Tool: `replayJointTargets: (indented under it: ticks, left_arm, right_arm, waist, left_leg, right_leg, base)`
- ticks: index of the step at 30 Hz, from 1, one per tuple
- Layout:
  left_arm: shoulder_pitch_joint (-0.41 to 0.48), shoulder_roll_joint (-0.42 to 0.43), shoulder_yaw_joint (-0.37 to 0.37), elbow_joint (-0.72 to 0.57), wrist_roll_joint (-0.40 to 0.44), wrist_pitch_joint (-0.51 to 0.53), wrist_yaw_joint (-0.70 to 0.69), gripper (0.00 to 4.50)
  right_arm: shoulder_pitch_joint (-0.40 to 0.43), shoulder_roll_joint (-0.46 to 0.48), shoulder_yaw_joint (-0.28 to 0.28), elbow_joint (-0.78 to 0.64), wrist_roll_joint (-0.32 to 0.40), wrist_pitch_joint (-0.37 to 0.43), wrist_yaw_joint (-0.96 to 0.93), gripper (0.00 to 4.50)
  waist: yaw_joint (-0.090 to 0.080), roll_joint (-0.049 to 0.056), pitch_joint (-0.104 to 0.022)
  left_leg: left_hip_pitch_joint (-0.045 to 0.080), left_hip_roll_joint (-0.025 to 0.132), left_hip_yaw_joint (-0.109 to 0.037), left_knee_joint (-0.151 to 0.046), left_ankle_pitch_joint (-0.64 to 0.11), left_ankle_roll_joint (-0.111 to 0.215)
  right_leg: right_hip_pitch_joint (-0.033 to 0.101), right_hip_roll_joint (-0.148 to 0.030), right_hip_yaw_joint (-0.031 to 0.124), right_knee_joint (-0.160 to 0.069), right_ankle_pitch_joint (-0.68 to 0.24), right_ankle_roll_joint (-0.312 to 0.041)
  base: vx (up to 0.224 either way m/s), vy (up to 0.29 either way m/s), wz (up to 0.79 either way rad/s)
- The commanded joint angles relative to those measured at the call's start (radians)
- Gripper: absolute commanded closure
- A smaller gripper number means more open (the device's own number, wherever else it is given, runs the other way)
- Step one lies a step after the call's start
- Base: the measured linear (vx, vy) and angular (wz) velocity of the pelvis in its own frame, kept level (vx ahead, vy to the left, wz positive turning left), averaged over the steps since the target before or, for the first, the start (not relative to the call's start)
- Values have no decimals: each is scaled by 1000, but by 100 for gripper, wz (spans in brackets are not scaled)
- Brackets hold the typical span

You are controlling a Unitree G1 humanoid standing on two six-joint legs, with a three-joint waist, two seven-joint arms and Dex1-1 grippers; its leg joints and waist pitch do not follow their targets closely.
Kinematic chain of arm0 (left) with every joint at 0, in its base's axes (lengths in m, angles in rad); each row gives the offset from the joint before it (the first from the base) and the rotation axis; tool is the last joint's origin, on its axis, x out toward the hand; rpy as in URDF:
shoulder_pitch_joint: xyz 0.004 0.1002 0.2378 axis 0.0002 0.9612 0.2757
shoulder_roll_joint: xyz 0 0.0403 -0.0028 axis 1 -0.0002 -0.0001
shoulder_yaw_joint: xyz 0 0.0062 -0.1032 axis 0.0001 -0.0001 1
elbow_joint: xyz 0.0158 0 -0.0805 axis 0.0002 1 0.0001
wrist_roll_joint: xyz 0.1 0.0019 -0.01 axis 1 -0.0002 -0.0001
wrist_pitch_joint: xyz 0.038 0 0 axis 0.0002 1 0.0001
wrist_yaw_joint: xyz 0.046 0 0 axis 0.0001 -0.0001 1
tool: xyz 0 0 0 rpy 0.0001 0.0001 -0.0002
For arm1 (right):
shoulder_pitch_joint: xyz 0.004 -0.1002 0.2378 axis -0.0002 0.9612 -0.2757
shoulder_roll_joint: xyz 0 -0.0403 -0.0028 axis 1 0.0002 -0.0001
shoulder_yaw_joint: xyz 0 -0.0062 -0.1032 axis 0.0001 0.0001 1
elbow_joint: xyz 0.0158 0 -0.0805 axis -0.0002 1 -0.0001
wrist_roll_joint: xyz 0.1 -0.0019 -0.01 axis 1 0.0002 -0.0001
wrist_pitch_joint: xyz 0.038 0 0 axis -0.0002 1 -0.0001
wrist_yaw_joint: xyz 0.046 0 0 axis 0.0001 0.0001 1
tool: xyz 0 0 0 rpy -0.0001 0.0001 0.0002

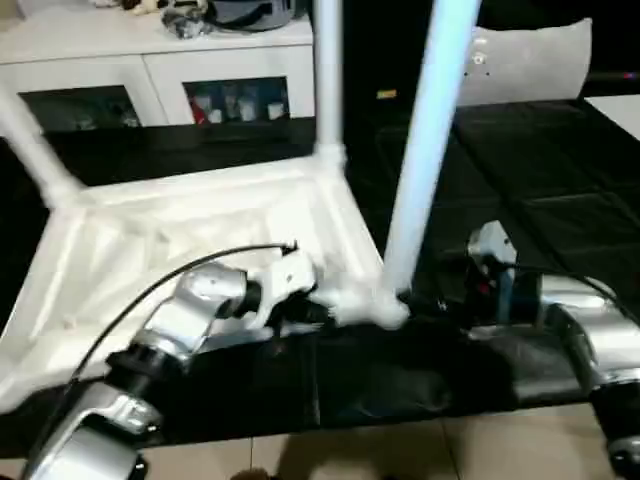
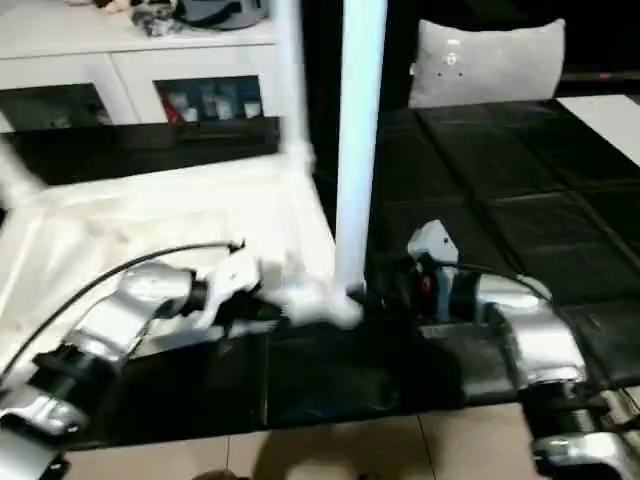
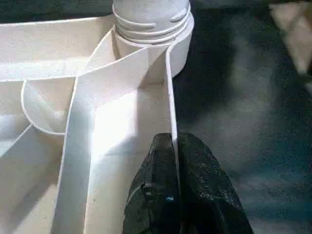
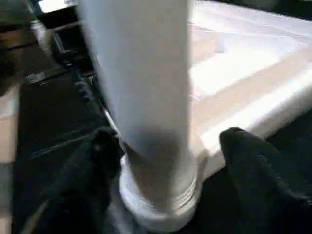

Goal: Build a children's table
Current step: Rotate leg to tighten

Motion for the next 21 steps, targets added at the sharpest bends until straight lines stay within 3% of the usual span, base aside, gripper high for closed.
replayJointTargets:
  ticks: [1, 3, 13, 21]
  left_arm:
    - [-6, 17, -57, -36, -2, -55, -96, 450]
    - [-7, 24, -64, -36, 0, -65, -111, 450]
    - [-15, 38, -75, -30, -6, -92, -158, 450]
    - [-4, 13, -47, -39, -30, -39, -128, 450]
  right_arm:
    - [-8, -19, 38, -32, 15, 9, 73, 137]
    - [-4, -24, 51, -40, 16, 15, 95, 137]
    - [16, -43, 88, -85, 52, 69, 181, 231]
    - [38, -29, 79, -133, 99, 160, 156, 246]
  waist:
    - [1, -17, -68]
    - [2, -19, -68]
    - [13, -21, -68]
    - [14, -23, -69]
  left_leg:
    - [8, 40, -3, -70, -213, 89]
    - [6, 40, -4, -70, -211, 88]
    - [8, 39, -2, -71, -208, 72]
    - [8, 38, -1, -70, -197, 73]
  right_leg:
    - [54, -57, 49, -67, -347, -194]
    - [54, -56, 49, -65, -344, -193]
    - [53, -58, 53, -67, -370, -179]
    - [54, -56, 53, -66, -360, -179]
  base:
    - [0, 0, 0]
    - [0, 0, 0]
    - [0, 0, 0]
    - [0, 0, 0]
